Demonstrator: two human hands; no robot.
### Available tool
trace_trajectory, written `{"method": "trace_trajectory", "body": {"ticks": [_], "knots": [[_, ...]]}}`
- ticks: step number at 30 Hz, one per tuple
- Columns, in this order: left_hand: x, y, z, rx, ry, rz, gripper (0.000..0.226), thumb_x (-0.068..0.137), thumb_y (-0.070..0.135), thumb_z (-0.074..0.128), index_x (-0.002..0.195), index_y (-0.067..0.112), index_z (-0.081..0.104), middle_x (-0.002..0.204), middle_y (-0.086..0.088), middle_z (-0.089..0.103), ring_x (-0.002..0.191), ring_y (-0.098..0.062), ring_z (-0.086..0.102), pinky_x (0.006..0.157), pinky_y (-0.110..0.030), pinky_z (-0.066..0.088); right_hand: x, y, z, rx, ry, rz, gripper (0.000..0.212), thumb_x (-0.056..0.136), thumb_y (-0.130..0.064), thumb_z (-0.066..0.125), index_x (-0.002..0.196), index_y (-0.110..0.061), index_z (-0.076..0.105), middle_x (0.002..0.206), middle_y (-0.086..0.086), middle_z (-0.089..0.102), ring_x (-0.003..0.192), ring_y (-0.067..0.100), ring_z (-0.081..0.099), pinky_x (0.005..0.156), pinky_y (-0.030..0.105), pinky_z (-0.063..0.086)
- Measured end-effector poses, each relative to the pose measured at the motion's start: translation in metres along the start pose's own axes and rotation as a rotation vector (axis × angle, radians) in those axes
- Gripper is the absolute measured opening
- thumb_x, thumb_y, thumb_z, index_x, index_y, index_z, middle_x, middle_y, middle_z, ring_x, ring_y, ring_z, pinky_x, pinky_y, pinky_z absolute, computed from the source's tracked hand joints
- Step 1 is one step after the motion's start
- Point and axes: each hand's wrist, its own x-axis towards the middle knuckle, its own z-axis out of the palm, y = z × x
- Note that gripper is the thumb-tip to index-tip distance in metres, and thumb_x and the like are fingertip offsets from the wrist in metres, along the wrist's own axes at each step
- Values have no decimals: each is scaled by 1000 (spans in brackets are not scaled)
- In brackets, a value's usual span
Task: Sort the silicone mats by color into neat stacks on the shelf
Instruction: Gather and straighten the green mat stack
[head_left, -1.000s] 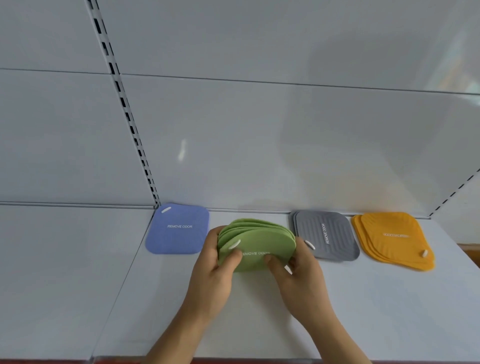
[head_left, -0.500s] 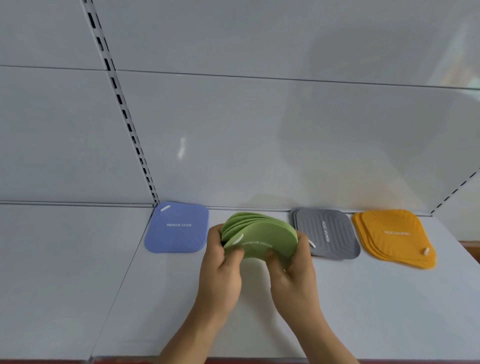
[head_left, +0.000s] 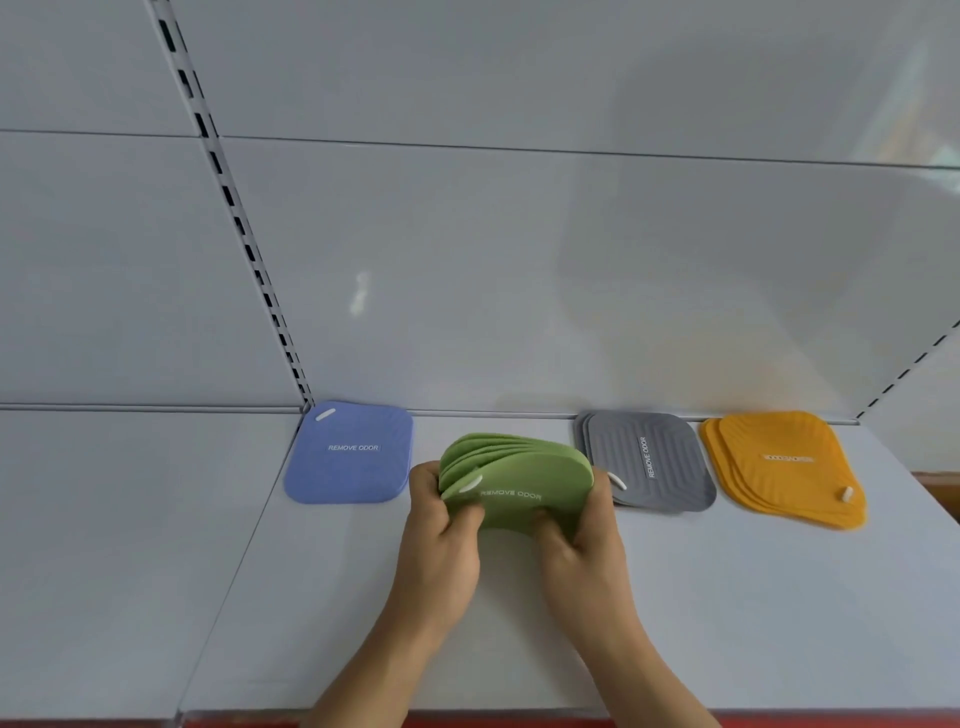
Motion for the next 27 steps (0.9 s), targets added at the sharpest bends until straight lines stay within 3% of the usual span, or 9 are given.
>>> {"method": "trace_trajectory", "body": {"ticks": [4, 10, 15, 17, 19, 22, 25, 27], "knots": [[2, 0, -2, 17, -24, -36, 19, 97, 5, 56, 109, 19, 50, 110, -4, 67, 99, -4, 65, 80, -18, 48, 3, -1, -1, 35, -11, 48, 56, 89, 14, 52, 123, -31, 48, 101, -29, 67, 100, -5, 64, 78, 9, 48], [3, 1, -3, -18, -35, -31, 30, 97, -3, 55, 114, 21, 55, 108, 6, 72, 98, 4, 65, 78, -7, 46, 3, 5, 2, 18, -7, 108, 49, 89, 10, 52, 113, -32, 57, 103, -18, 71, 101, 2, 65, 89, 31, 52], [3, 2, -2, -68, -49, -54, 22, 87, 28, 59, 109, 26, 63, 98, 19, 74, 96, 6, 66, 78, -10, 47, 7, 5, 0, -45, -63, 82, 44, 94, 10, 47, 110, -31, 54, 100, -24, 69, 95, -4, 63, 78, 15, 47], [2, 1, -3, -47, -52, -69, 11, 101, 22, 60, 110, 28, 63, 100, 19, 74, 95, 7, 65, 81, -14, 46, 8, 6, -2, -97, -80, 65, 41, 95, 8, 48, 109, -31, 50, 98, -28, 68, 94, -7, 62, 75, 13, 47], [3, -1, -4, 22, -63, -60, 14, 106, 17, 55, 113, 28, 61, 102, 18, 73, 97, 7, 65, 82, -16, 44, 8, 7, -3, -166, -88, 45, 37, 97, 4, 49, 106, -31, 45, 95, -22, 68, 93, -8, 61, 72, 14, 45], [7, -3, -3, 138, -74, -37, 19, 107, 13, 50, 119, 27, 54, 104, 15, 70, 97, 10, 62, 80, -9, 44, 12, 9, -2, -246, -106, 30, 32, 98, 0, 47, 103, -30, 40, 94, -13, 66, 88, -5, 61, 65, 11, 44], [17, -1, -6, 291, -41, -8, 10, 108, 14, 49, 116, 18, 53, 101, 10, 66, 93, 1, 62, 74, -8, 44, 22, 10, -5, -300, -104, 26, 31, 97, -1, 51, 108, -29, 45, 95, -15, 65, 89, -8, 59, 64, 9, 42], [29, 3, -12, 412, -31, 2, 7, 107, 19, 51, 112, 15, 54, 96, 2, 67, 91, -17, 64, 78, -24, 49, 32, 9, -7, -338, -104, 27, 30, 94, -5, 57, 110, -30, 51, 93, -15, 67, 86, -8, 59, 64, 13, 42]]}}
